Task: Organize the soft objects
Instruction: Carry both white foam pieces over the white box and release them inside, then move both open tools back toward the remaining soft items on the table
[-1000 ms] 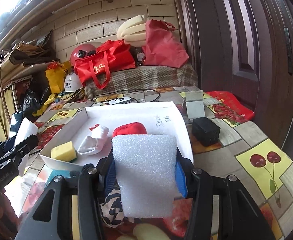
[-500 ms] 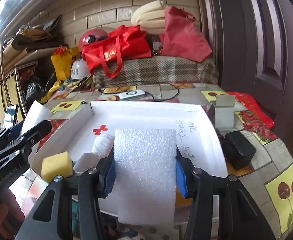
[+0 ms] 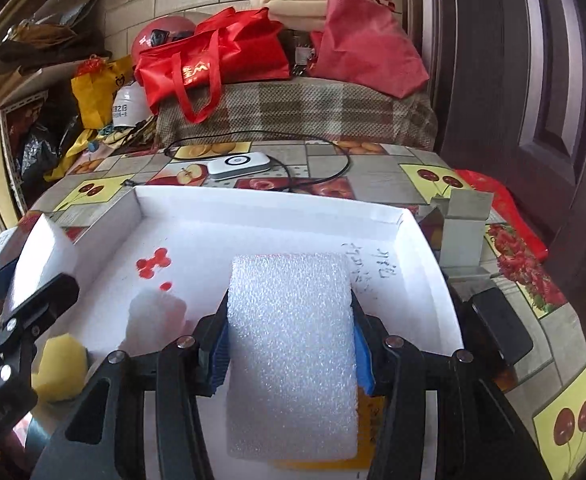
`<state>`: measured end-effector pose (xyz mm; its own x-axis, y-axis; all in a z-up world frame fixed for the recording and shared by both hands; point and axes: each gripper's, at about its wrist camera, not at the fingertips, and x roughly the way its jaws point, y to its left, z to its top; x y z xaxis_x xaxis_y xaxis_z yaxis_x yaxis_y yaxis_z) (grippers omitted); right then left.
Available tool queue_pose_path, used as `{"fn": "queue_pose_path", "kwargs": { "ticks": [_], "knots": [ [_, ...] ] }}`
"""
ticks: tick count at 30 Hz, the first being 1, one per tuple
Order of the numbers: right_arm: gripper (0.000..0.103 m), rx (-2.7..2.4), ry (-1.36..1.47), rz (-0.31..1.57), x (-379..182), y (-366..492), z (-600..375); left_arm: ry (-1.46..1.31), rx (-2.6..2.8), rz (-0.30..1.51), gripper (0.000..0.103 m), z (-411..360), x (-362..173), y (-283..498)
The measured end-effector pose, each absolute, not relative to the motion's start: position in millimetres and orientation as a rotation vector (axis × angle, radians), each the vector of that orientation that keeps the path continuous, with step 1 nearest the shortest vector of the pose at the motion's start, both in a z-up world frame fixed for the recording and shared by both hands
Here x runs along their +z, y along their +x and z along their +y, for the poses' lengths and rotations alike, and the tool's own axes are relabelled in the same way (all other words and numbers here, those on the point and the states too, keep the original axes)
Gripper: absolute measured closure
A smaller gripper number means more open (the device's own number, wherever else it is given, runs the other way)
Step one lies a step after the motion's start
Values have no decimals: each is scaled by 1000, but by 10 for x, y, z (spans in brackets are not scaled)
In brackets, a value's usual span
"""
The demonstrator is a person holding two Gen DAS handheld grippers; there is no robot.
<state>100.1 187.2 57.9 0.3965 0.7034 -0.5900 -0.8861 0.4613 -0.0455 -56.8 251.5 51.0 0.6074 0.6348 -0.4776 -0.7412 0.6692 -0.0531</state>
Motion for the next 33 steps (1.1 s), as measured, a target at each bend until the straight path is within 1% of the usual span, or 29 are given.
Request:
{"fn": "queue_pose_path", "kwargs": {
  "ticks": [6, 12, 15, 19, 23, 24, 25, 26, 27, 30, 33],
  "knots": [
    [53, 1051, -356, 552, 659, 1023, 1883, -277, 807, 449, 48, 2543, 503, -572],
    [53, 1079, -358, 567, 689, 972, 1945, -229, 818, 393, 48, 2511, 580, -616],
    [53, 1092, -348, 602, 667, 1001, 1960, -240, 810, 412, 48, 2633, 631, -576],
    [53, 1103, -293, 660, 654, 1090, 1956, -380, 755, 405, 48, 2907, 702, -616],
    [53, 1129, -226, 673, 698, 1132, 1904, -514, 690, 374, 48, 3091, 715, -664],
    [49, 1134, -205, 673, 719, 1145, 1882, -532, 690, 359, 44, 3106, 717, -695],
    [42, 1135, -184, 670, 743, 1159, 1853, -547, 689, 341, 38, 3117, 715, -732],
    [22, 1135, -161, 662, 768, 1174, 1819, -558, 695, 329, 17, 3120, 718, -768],
    [10, 1131, -140, 647, 793, 1183, 1775, -562, 704, 325, 1, 3115, 718, -794],
    [0, 1113, -120, 606, 851, 1186, 1648, -531, 739, 308, 0, 3054, 737, -887],
    [0, 1106, -97, 574, 888, 1170, 1495, -495, 749, 273, 0, 2953, 753, -1044]
  ]
}}
